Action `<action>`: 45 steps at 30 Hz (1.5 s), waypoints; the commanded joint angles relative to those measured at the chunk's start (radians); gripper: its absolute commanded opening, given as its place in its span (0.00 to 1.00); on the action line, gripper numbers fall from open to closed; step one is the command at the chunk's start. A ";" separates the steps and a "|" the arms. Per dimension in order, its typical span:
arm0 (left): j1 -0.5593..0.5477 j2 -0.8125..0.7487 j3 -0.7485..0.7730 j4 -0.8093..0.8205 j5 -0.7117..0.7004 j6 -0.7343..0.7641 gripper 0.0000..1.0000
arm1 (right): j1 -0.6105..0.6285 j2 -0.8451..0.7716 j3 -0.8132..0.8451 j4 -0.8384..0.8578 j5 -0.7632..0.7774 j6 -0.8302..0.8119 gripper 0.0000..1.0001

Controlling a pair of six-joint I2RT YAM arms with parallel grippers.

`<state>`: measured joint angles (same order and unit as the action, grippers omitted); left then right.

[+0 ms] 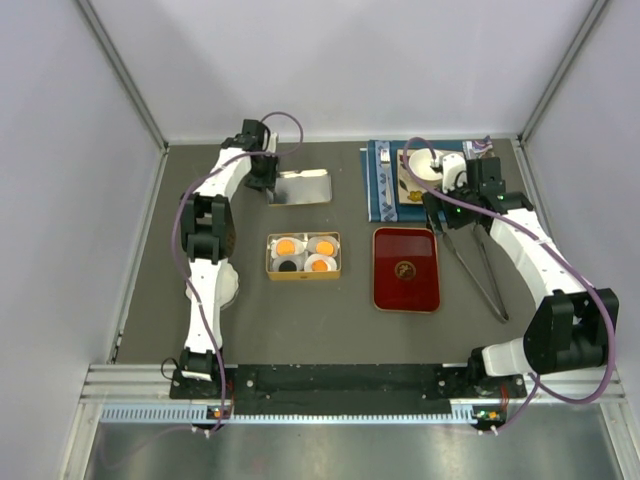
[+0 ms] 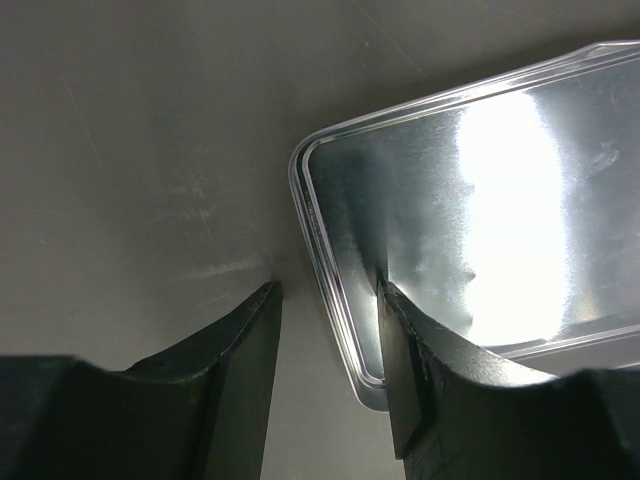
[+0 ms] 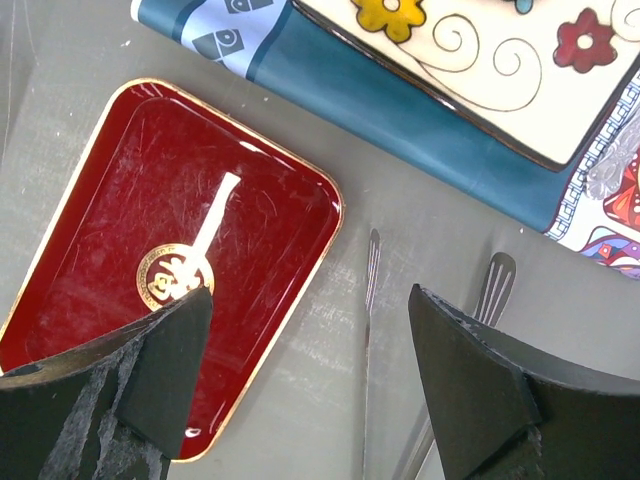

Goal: Pack the cookies

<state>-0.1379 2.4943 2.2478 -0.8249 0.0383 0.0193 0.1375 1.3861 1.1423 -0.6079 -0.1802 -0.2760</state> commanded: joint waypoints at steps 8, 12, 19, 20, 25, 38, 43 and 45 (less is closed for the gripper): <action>0.020 0.015 0.018 -0.019 0.064 -0.016 0.38 | 0.014 -0.027 -0.035 0.040 -0.021 0.009 0.80; 0.030 0.017 0.004 -0.019 0.080 -0.042 0.32 | 0.014 -0.030 -0.035 0.040 -0.021 0.009 0.79; 0.050 -0.030 -0.089 0.018 0.113 -0.058 0.03 | 0.014 -0.036 -0.027 0.037 -0.019 0.012 0.79; 0.052 -0.046 -0.114 0.045 0.114 -0.059 0.00 | 0.014 -0.038 -0.021 0.037 -0.019 0.014 0.79; 0.052 -0.170 -0.224 0.087 0.133 -0.059 0.00 | 0.014 -0.036 0.008 0.022 -0.033 0.015 0.80; 0.052 -0.574 -0.527 0.363 0.129 -0.082 0.00 | 0.082 0.017 0.175 0.014 -0.133 0.029 0.88; 0.052 -0.652 -0.540 0.394 0.137 -0.136 0.00 | 0.128 0.073 0.255 0.016 -0.192 0.041 0.88; 0.052 -0.670 -0.544 0.405 0.152 -0.160 0.00 | 0.148 0.096 0.286 0.022 -0.234 0.066 0.89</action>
<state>-0.0902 1.8992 1.7210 -0.4973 0.1658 -0.0792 0.2440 1.4387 1.3422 -0.6125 -0.3229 -0.2504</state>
